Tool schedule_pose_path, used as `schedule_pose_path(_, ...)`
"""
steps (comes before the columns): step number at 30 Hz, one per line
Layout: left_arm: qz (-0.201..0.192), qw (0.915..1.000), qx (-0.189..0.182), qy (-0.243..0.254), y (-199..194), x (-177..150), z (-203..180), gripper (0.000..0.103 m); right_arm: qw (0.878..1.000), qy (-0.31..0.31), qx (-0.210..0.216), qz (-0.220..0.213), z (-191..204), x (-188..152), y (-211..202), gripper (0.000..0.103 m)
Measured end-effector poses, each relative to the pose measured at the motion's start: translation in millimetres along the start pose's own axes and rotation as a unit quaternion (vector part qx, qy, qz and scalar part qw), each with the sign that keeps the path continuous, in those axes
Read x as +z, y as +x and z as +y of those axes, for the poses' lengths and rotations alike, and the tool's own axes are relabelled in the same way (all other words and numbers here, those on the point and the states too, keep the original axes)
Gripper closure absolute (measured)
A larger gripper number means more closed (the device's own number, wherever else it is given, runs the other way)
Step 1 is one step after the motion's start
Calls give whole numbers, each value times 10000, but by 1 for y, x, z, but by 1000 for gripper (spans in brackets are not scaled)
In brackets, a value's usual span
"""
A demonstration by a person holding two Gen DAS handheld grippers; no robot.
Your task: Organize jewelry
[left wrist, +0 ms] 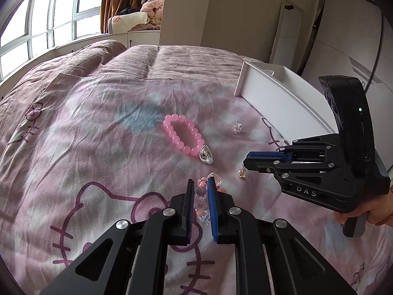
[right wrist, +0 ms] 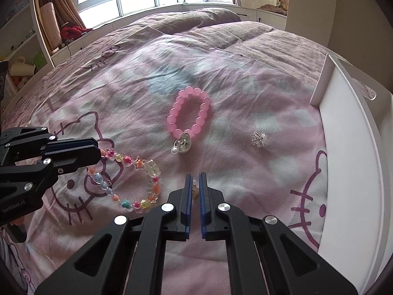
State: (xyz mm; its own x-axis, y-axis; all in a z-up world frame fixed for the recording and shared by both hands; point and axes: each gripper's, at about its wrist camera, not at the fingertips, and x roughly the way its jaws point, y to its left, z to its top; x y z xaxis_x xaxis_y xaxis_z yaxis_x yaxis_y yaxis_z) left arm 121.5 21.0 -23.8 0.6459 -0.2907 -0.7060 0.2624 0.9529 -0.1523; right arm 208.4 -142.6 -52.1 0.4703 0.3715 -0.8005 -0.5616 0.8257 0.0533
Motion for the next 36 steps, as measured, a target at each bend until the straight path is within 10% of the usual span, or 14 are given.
schedule_pose_path(21, -292, 9995, 94, 7, -41, 5, -12, 87, 9998, -11, -172, -123, 8, -5, -44, 93)
schedule_pose_path(25, -251, 9996, 73, -59, -38, 3, -8, 87, 9996, -10, -244, -114, 11, -7, -38, 59)
schedule_pose_path(36, -130, 9991, -48, -391, -21, -7, 15, 87, 9994, -148, -154, 267, 18, -13, 6, 60)
